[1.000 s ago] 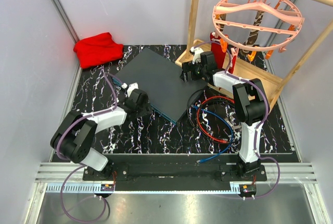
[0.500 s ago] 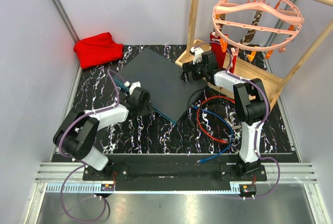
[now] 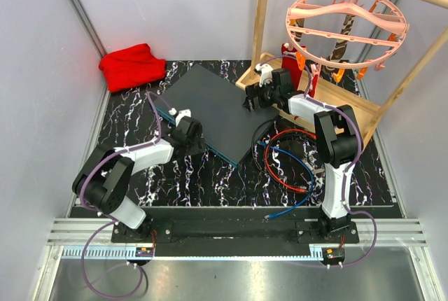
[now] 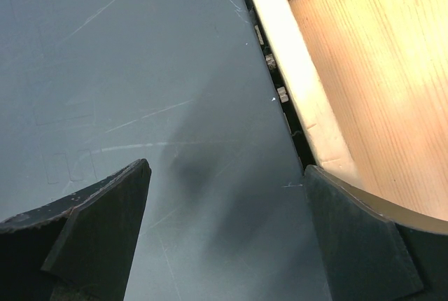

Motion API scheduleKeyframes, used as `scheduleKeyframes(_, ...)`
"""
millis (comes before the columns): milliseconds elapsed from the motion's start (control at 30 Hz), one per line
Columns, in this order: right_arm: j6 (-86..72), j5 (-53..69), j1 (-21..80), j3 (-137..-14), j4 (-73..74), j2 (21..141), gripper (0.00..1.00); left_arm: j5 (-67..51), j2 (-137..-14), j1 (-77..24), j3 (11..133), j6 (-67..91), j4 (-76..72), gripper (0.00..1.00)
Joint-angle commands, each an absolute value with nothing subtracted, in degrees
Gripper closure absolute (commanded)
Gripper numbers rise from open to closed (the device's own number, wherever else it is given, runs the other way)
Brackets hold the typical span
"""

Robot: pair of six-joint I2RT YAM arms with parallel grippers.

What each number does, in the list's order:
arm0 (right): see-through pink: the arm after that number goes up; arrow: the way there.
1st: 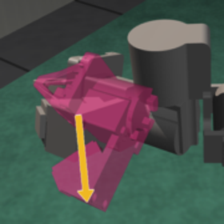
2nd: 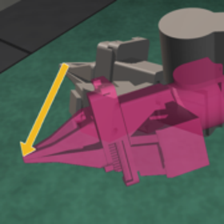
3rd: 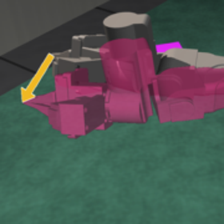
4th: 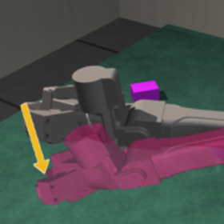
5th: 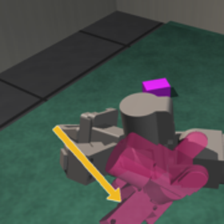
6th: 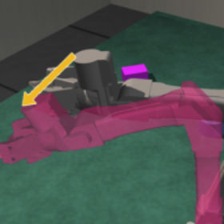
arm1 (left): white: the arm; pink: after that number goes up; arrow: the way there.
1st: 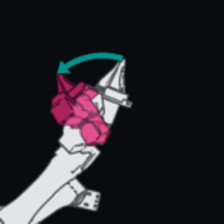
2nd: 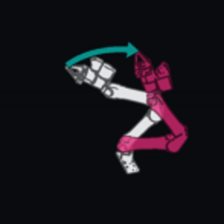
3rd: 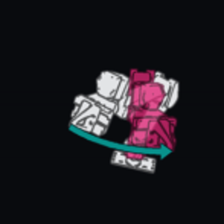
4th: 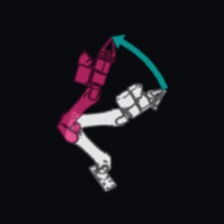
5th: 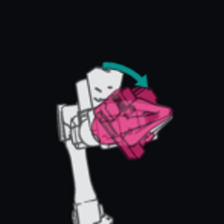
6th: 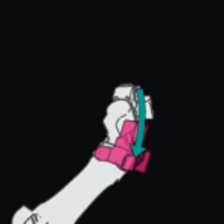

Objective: Insert the plug into the switch port
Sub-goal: Insert the plug into the switch port, then pick up the plug from the center of the board.

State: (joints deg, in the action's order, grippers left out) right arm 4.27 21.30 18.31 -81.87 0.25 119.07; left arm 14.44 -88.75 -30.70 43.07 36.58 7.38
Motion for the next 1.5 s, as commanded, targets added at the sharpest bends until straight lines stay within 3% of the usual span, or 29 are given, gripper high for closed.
scheduleKeyframes(0, 2.20, 28.39, 20.65, -79.54, 13.01, 122.96, 0.00, 14.50, -88.24, -30.76, 47.90, 39.20, -16.00, 0.30)
scheduleKeyframes(300, 0.88, 23.47, 20.57, -79.80, 13.01, 116.99, 0.00, 12.48, -77.45, -30.85, 38.51, 40.52, -8.55, 0.27)
scheduleKeyframes(600, -2.81, 26.71, 22.23, -81.56, 15.89, 111.71, 0.00, 18.09, -49.45, -30.76, 28.83, 39.21, 7.35, 0.25)
scheduleKeyframes(1000, -12.73, 16.01, 30.59, -69.27, 28.02, 94.85, 0.01, 32.15, -17.87, -30.76, 34.54, 13.99, 19.78, 0.01)
scheduleKeyframes(1233, -25.20, -2.43, 29.45, -60.65, 41.82, 78.77, 0.03, 35.24, -11.78, -30.76, 34.02, 7.82, 18.46, 0.01)
scheduleKeyframes(1467, -34.71, -7.55, 18.56, -51.60, 47.89, 68.12, 0.14, 32.08, -12.39, -30.76, 33.40, 5.80, 17.41, 0.01)
